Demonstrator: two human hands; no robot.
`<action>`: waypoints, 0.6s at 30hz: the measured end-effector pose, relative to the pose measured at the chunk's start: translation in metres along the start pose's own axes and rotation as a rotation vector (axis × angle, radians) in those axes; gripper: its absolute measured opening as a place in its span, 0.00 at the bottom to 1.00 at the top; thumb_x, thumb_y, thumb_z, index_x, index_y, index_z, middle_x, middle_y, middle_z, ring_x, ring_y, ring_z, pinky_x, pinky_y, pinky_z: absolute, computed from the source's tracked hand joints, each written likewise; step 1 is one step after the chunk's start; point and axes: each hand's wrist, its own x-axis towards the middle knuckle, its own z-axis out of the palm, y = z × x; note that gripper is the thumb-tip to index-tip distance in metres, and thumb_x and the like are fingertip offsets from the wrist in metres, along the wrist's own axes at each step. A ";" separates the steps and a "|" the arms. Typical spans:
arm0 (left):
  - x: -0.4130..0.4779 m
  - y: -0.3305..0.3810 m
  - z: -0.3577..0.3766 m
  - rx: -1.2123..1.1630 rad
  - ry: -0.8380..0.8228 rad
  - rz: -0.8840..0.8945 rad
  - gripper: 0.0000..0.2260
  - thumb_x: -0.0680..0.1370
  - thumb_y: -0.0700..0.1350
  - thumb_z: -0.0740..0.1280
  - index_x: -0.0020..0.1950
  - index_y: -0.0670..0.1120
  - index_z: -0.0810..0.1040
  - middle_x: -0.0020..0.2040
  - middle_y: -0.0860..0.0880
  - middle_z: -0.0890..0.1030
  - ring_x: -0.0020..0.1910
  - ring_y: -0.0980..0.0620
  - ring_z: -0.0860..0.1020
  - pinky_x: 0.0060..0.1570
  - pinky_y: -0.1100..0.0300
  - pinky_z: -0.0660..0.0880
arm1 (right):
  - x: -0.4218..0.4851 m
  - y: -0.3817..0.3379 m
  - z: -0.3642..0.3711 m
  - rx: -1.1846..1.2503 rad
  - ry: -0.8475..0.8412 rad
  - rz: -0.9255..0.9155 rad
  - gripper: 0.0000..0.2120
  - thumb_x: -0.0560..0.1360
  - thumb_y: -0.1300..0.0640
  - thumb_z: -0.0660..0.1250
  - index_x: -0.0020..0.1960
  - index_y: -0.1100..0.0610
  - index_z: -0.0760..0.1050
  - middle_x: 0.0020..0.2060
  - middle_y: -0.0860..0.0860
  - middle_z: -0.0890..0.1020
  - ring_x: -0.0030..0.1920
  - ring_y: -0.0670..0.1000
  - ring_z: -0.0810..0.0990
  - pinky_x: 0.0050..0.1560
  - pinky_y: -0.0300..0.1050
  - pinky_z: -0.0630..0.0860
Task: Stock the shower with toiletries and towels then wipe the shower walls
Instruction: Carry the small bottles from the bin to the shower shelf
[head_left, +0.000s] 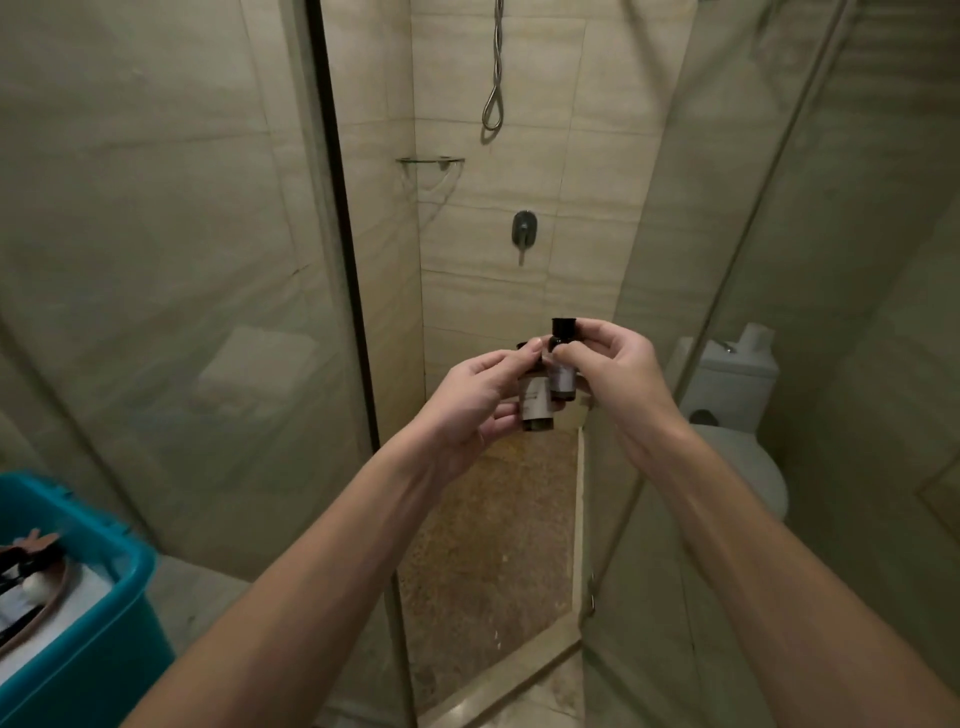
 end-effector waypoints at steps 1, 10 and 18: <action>0.011 0.003 -0.005 -0.012 -0.001 0.007 0.17 0.79 0.51 0.69 0.61 0.40 0.81 0.56 0.39 0.85 0.56 0.38 0.83 0.51 0.54 0.82 | 0.010 0.000 0.004 -0.006 0.008 -0.014 0.12 0.76 0.66 0.69 0.59 0.60 0.80 0.49 0.53 0.87 0.48 0.47 0.86 0.47 0.39 0.81; 0.109 0.023 -0.042 -0.010 0.095 0.046 0.15 0.78 0.52 0.72 0.57 0.42 0.82 0.54 0.39 0.85 0.54 0.42 0.85 0.49 0.54 0.83 | 0.109 0.000 0.032 0.108 0.081 0.061 0.10 0.77 0.61 0.72 0.57 0.59 0.80 0.50 0.55 0.85 0.45 0.49 0.86 0.42 0.43 0.83; 0.199 0.017 -0.057 -0.088 0.253 0.022 0.14 0.75 0.52 0.75 0.54 0.43 0.84 0.49 0.44 0.85 0.46 0.48 0.84 0.41 0.57 0.81 | 0.203 0.023 0.026 0.160 0.075 0.114 0.06 0.76 0.60 0.73 0.49 0.50 0.79 0.51 0.53 0.85 0.53 0.52 0.84 0.53 0.48 0.82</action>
